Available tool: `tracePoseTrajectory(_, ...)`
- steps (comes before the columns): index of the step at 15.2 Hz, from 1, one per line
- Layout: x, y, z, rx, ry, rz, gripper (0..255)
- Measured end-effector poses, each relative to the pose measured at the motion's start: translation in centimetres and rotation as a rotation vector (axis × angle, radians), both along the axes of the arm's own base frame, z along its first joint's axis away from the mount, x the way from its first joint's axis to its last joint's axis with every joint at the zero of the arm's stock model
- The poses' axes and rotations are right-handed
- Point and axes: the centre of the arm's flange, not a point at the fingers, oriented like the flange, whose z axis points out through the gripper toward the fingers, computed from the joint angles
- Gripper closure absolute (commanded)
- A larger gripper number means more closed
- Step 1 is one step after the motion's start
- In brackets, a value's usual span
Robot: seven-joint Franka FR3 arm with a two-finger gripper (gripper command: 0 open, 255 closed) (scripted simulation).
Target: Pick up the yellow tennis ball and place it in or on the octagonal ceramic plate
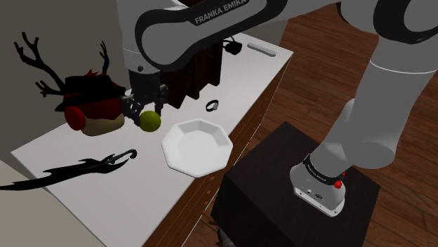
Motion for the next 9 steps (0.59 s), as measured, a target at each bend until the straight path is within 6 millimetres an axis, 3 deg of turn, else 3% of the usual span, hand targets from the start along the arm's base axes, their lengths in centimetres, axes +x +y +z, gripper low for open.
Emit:
tracePoseTrajectory(5, -0.3, -0.7, 1.9, 0.000, 0.000, 0.000, 255)
tracePoseTrajectory(9, -4.1, -3.7, 2.2, 0.000, 0.000, 0.001, 255)
